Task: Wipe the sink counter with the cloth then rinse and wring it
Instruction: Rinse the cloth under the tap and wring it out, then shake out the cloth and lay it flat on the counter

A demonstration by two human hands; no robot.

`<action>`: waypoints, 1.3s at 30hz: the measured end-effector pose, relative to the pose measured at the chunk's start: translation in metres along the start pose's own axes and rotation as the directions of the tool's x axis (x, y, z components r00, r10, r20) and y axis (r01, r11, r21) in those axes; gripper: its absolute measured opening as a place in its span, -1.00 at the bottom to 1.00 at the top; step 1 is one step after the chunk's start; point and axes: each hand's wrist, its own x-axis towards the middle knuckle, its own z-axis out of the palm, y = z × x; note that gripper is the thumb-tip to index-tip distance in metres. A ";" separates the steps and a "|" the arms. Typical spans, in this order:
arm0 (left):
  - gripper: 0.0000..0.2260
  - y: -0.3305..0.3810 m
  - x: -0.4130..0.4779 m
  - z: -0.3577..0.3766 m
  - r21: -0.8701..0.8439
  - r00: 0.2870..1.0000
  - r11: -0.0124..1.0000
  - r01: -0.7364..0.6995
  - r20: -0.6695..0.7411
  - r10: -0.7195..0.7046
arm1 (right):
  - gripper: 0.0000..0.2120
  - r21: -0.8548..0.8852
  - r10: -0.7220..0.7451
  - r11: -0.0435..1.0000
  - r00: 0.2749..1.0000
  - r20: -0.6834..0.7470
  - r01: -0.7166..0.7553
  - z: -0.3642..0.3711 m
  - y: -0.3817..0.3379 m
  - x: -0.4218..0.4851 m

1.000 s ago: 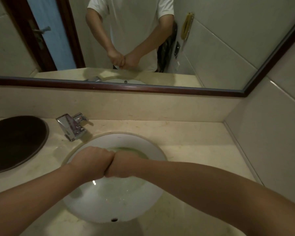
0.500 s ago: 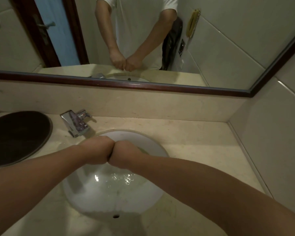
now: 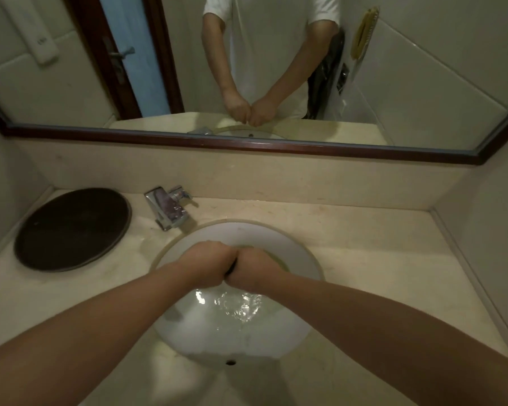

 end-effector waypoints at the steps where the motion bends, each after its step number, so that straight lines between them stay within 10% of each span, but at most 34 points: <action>1: -0.81 0.005 0.003 0.006 -0.082 0.998 0.996 -0.046 -0.050 0.042 | -0.73 0.024 0.019 1.000 1.000 -0.007 -0.019 -0.005 0.010 -0.003; 4: -0.65 0.007 0.010 0.013 -0.521 0.978 0.852 -0.045 -0.198 -0.070 | -0.67 0.083 0.051 0.995 0.998 -0.028 -0.048 -0.017 0.040 -0.010; 7: -0.43 0.003 0.002 0.012 -0.910 0.967 0.388 0.150 0.053 -0.250 | -0.62 0.299 0.059 0.953 0.998 -0.019 -0.051 -0.027 0.054 -0.020; 14: -0.87 0.011 -0.010 0.016 -1.000 0.928 -0.011 -0.027 -0.021 -0.371 | -0.82 0.533 -0.106 0.837 0.993 -0.058 0.120 -0.032 0.031 -0.031; 23: -0.90 -0.021 -0.037 -0.027 -0.970 0.774 0.172 -0.171 -0.241 -0.586 | -0.79 0.926 0.222 0.365 0.975 0.012 -0.095 -0.022 0.038 -0.021; 28: -0.86 -0.021 -0.052 -0.082 -0.878 0.832 0.350 -0.326 -0.442 -0.334 | -0.52 0.756 0.298 0.641 0.864 -0.406 0.134 -0.038 0.018 -0.024; 32: -0.86 -0.020 -0.040 -0.104 -0.765 0.849 0.530 -0.366 -0.507 -0.146 | -0.71 0.686 -0.068 0.578 0.864 -0.499 0.441 -0.060 -0.025 -0.038; 39: -0.84 -0.045 -0.043 -0.118 -0.844 0.833 0.412 -0.342 -0.476 -0.283 | -0.87 0.615 -0.066 0.644 0.834 -0.548 0.455 -0.065 -0.058 -0.041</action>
